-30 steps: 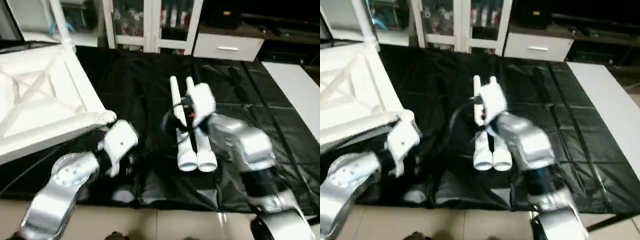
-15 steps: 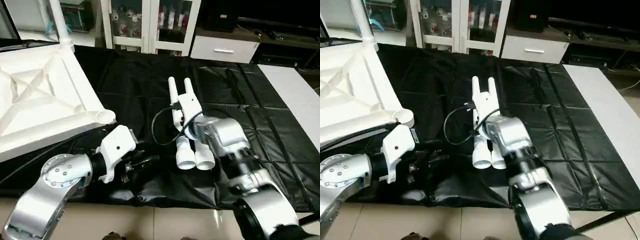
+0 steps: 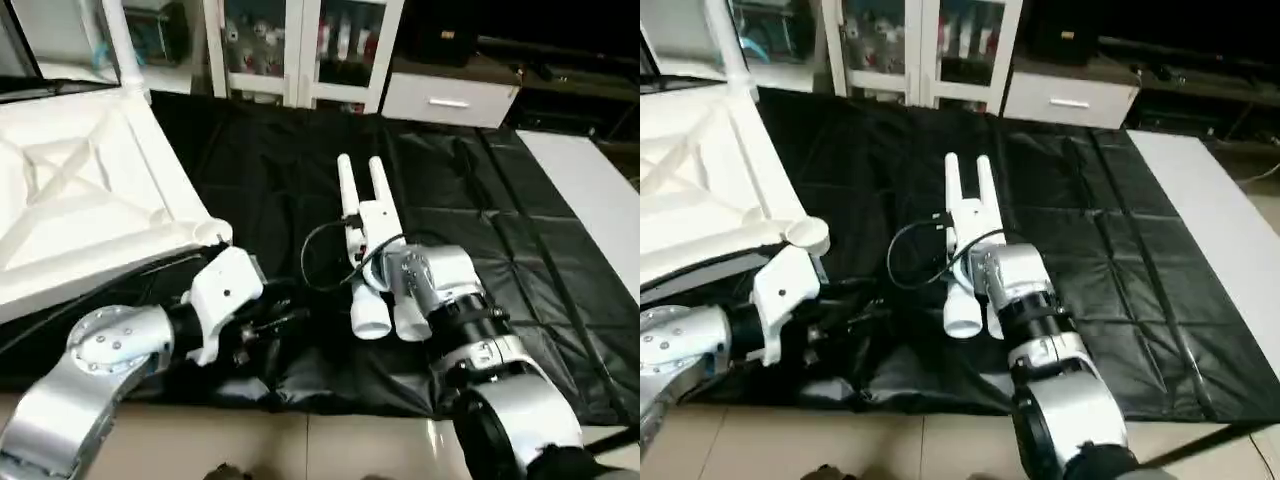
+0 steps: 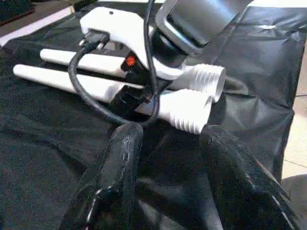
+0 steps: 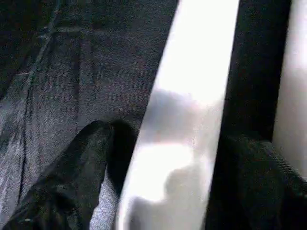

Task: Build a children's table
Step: Pick table leg

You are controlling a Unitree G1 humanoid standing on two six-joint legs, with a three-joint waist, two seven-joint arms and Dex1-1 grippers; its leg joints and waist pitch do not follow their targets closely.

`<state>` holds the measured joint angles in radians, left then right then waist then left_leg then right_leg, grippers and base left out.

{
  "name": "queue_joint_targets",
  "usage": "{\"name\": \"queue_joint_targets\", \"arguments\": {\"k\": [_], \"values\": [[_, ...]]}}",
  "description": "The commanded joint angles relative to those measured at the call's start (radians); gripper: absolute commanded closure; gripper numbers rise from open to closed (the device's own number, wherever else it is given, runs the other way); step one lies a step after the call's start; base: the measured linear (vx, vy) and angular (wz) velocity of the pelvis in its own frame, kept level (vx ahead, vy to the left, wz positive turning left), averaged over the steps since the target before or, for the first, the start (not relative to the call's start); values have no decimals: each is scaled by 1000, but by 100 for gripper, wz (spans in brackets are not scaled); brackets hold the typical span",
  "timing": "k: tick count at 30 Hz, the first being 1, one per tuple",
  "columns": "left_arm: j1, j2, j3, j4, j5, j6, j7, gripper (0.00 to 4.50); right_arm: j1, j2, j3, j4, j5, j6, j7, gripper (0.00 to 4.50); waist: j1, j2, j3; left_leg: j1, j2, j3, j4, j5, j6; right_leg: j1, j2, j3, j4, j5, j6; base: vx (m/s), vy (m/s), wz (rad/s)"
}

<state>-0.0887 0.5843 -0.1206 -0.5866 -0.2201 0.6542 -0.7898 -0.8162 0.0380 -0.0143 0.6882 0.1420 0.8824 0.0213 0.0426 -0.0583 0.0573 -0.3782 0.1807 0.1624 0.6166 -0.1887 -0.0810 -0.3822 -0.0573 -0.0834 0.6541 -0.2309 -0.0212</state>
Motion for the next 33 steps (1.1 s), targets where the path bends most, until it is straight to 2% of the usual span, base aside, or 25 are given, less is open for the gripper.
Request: {"name": "queue_joint_targets", "arguments": {"k": [1, 2, 3, 5, 6, 7, 9, 10, 13, 14, 16, 17, 18, 19, 20, 21, 22, 24, 27, 28, 29, 30, 31, 32, 33], "values": [[-20, 5, 10, -13, -17, 21, -3, 219, -15, -2, -28, 22, 3, -16, -19, 123, 3, 30, -59, 20, 52, -14, -88, -162, -100, 39, -86, 68, -67, -20, -154, 0, 0, 0], [-23, 5, 13, -12, -23, 27, -4, 219, -17, -1, -30, 25, 3, -20, -19, 143, 4, 33, -60, 21, 52, -14, -88, -164, -103, 39, -85, 68, -66, -17, -154, 0, 0, 0], [-23, 5, 13, -12, -23, 27, -4, 193, -17, -1, -30, 25, 3, -20, -19, 143, 4, 32, -60, 21, 52, -13, -87, -164, -104, 39, -86, 68, -66, -15, -155, 0, 0, 0], [-26, 4, 26, -8, -50, 48, -5, 186, -27, 5, -42, 41, 4, -37, -28, 158, 4, 36, -59, 21, 50, -13, -88, -176, -107, 38, -85, 68, -66, -26, -159, 0, 0, 0], [-26, 7, 29, -9, -57, 56, -9, 186, -29, 6, -45, 40, 5, -41, -31, 168, 4, 34, -59, 20, 50, -13, -87, -175, -106, 39, -85, 69, -66, -23, -159, 0, 0, 0], [-26, 11, 31, -14, -63, 63, -11, 170, -31, 6, -49, 35, 7, -42, -31, 178, 5, 39, -59, 20, 50, -14, -87, -170, -106, 40, -85, 69, -65, -18, -158, 0, 0, 0], [-27, 7, 32, -13, -69, 65, -7, 144, -33, 4, -52, 33, 9, -49, -29, 192, 5, 34, -61, 20, 50, -13, -87, -163, -103, 40, -84, 68, -65, -3, -158, 0, 0, 0], [-27, 3, 32, -10, -68, 60, 0, 142, -32, 3, -60, 28, 13, -53, -29, 197, 4, 24, -60, 20, 51, -11, -87, -159, -99, 41, -84, 69, -65, -5, -157, 0, 0, 0], [-21, 1, 41, -11, -73, 60, 6, 106, -26, 5, -66, 4, 19, -40, -34, 232, 5, 29, -60, 20, 51, -11, -87, -158, -96, 40, -85, 70, -66, -19, -152, 0, 0, 0], [-18, 0, 45, -13, -77, 62, 8, 106, -24, 6, -65, -8, 20, -35, -33, 232, 3, 33, -58, 21, 51, -11, -88, -176, -102, 38, -82, 70, -67, -29, -148, 0, 0, 0], [-18, 1, 54, -19, -88, 72, 18, 97, -15, 8, -66, -58, 28, -18, -24, 253, 4, 32, -58, 21, 50, -11, -89, -181, -103, 39, -82, 71, -67, -41, -145, 0, 0, 0], [-20, -2, 55, -19, -90, 74, 22, 85, -12, 7, -67, -67, 29, -13, -22, 262, 4, 28, -58, 21, 50, -11, -89, -182, -100, 38, -83, 73, -68, -49, -141, 0, 0, 0], [-21, -3, 55, -19, -90, 75, 24, 72, -11, 7, -66, -71, 29, -10, -22, 265, 5, 29, -58, 21, 50, -11, -89, -179, -99, 38, -83, 73, -68, -51, -140, 0, 0, 0], [-22, -6, 60, -18, -94, 73, 25, 64, -5, 10, -66, -83, 31, -3, -22, 268, 4, 25, -58, 22, 50, -9, -89, -178, -98, 37, -81, 74, -70, -57, -137, 0, 0, 0], [-22, -8, 64, -16, -96, 71, 26, 62, -2, 12, -66, -92, 32, 1, -23, 270, 5, 27, -57, 22, 50, -9, -89, -174, -96, 36, -82, 75, -70, -61, -135, 0, 0, 0], [-23, -11, 67, -14, -100, 73, 30, 60, 2, 13, -65, -100, 32, 5, -23, 271, 3, 20, -58, 21, 50, -7, -89, -170, -94, 37, -82, 75, -71, -62, -134, 0, 0, 0], [-25, -13, 71, -12, -102, 73, 35, 60, 4, 15, -65, -105, 32, 7, -24, 271, 4, 24, -58, 21, 50, -8, -89, -160, -93, 36, -82, 76, -70, -59, -133, 0, 0, 0], [-29, -21, 85, -6, -104, 71, 49, 25, 7, 19, -69, -118, 35, 7, -26, 272, 4, 23, -57, 22, 49, -7, -89, -159, -93, 36, -81, 76, -71, -58, -130, 0, 0, 0], [-44, -45, 120, 6, -108, 75, 88, 9, 12, 25, -84, -158, 58, 15, -15, 273, 4, 22, -57, 24, 49, -6, -89, -168, -92, 35, -81, 78, -74, -82, -122, 0, 0, 0], [-64, -71, 140, 23, -112, 75, 124, 3, 17, 26, -103, -189, 80, 20, -2, 273, 3, 14, -57, 23, 51, -6, -89, -167, -90, 36, -81, 78, -74, -76, -119, 0, 0, 0], [-74, -84, 147, 32, -112, 73, 140, 0, 19, 25, -111, -200, 90, 20, 4, 273, 6, 17, -57, 25, 51, -6, -89, -166, -90, 35, -80, 79, -74, -71, -115, 0, 0, 0], [-107, -124, 169, 59, -111, 79, 190, 0, 25, 26, -141, -235, 124, 41, 17, 273, 1, -7, -57, 22, 52, -4, -90, -160, -83, 38, -78, 79, -76, -70, -111, 0, 0, 0], [-168, -186, 210, 104, -112, 84, 273, 0, 28, 38, -213, -299, 200, 83, 27, 273, 10, -3, -57, 24, 50, -4, -88, -147, -76, 40, -81, 81, -74, -77, -104, 0, 0, 0], [-206, -224, 239, 130, -122, 93, 321, 0, 31, 48, -254, -346, 255, 108, 45, 273, 14, 12, -59, 29, 52, -6, -88, -138, -81, 36, -81, 81, -72, -55, -104, 0, 0, 0], [-228, -249, 254, 143, -131, 102, 349, 0, 36, 51, -276, -379, 292, 120, 63, 273, 13, 8, -60, 29, 53, -6, -89, -132, -81, 37, -81, 80, -73, -34, -103, 0, 0, 0]]}}
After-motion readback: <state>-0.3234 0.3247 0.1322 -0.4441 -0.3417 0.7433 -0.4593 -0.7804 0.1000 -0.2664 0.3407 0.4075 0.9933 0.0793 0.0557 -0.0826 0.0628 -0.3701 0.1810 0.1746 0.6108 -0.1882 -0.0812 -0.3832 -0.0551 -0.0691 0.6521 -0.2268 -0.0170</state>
